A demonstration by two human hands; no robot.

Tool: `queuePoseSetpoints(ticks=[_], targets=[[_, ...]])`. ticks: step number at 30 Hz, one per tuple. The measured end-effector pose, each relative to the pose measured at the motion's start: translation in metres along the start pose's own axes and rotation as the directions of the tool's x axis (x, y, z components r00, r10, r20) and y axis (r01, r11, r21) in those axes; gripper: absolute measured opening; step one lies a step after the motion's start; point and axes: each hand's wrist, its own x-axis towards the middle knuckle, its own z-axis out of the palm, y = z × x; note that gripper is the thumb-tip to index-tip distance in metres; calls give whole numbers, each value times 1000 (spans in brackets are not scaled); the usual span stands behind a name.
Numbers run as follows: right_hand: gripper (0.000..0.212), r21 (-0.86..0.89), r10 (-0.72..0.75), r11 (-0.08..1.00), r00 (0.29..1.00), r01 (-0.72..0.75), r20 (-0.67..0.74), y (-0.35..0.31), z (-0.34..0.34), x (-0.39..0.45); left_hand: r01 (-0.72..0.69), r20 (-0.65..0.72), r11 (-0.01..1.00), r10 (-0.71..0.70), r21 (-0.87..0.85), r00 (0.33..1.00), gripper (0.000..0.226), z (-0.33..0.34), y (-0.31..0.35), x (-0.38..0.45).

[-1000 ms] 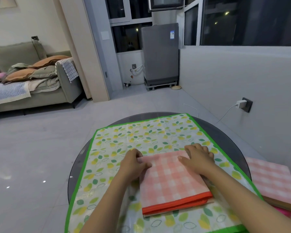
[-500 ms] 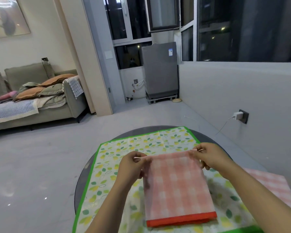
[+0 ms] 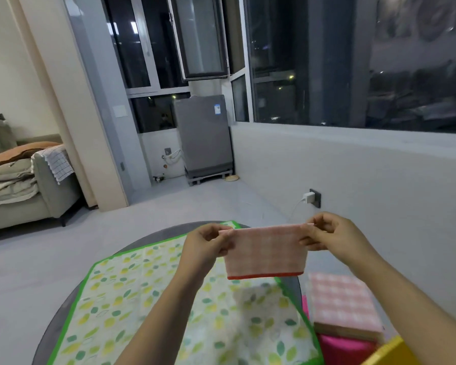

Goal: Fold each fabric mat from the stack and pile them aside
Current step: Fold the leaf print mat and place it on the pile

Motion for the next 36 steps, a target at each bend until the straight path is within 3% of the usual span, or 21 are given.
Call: queuePoseSetpoints(ticks=[9,14,19,27,32,36], targets=[[14,1,35,999,988,-36,-149,46,-84,13,49,36,995,-46,-83,998,19,107,-33,28],[26,-15,123,991,957,-132,-262,89,-118,23,122,21,991,-121,-46,992,10,168,-69,38],[12,-108,144,975,924,-194,-353,137,-140,36,195,-14,981,-195,-15,981,11,223,-103,50],[25,-15,224,969,899,-248,-375,211,-154,56,296,-120,954,-299,-45,947,19,283,-163,71],[28,-1,350,927,868,-375,-353,268,-136,46,390,-205,920,-389,-35,898,31,291,-217,53],[26,-49,432,879,834,-475,-343,305,-121,24,471,-181,881,-457,42,871,31,280,-257,30]])
